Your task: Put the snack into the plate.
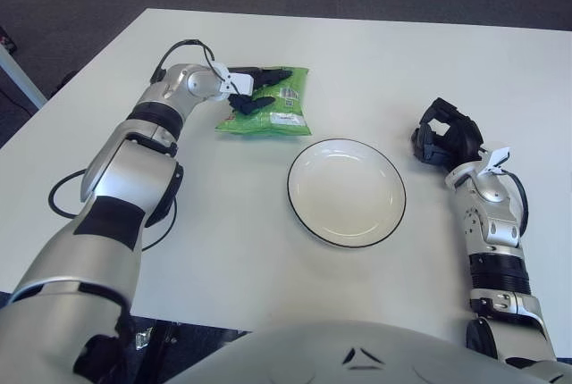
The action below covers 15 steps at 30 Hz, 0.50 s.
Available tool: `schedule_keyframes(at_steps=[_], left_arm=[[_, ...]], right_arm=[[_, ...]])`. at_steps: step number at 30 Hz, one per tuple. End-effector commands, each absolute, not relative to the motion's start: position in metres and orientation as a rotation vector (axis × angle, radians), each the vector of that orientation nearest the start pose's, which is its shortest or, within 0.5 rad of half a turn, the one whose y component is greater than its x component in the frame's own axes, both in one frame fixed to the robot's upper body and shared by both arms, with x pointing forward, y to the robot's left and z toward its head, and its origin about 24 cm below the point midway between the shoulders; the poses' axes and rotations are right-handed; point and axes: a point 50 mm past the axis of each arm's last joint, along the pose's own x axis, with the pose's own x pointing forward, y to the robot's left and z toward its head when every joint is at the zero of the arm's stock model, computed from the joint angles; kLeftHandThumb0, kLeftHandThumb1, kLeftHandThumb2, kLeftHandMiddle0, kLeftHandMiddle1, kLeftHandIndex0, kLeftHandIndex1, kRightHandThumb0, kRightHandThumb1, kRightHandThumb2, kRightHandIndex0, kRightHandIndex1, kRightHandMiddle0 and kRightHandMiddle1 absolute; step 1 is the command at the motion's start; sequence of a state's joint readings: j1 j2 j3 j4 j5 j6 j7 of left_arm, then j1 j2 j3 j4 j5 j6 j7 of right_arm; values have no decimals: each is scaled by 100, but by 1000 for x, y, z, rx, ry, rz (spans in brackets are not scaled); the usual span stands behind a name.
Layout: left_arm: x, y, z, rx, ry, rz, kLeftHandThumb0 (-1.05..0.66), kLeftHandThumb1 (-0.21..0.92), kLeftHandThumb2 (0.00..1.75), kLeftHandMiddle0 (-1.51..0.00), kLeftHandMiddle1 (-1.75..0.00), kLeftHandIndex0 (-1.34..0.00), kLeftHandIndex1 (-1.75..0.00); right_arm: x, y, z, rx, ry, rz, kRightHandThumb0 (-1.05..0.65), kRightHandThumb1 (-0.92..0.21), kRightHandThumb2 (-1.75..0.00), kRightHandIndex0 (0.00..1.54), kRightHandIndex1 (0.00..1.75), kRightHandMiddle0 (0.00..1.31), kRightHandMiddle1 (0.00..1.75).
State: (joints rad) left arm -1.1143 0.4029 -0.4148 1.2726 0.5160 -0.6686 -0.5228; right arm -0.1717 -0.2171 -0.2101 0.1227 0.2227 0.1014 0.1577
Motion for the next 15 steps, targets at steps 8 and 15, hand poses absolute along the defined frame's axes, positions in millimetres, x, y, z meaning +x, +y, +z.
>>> schedule_keyframes(at_steps=[8,15], left_arm=[[376,132,95,1319,-175,-890,-96,92,68,-1,-102,0,-75],[374,128,90,1397,-265,-840,-89,83,61,-4,-157,0,-138]], right_arm=[[270,-223,35,88,142,-34,-48,-32,-132,131,175,61,175],[270,-223,35,92,141,-34,-48,-32,-131,131,175,61,175]])
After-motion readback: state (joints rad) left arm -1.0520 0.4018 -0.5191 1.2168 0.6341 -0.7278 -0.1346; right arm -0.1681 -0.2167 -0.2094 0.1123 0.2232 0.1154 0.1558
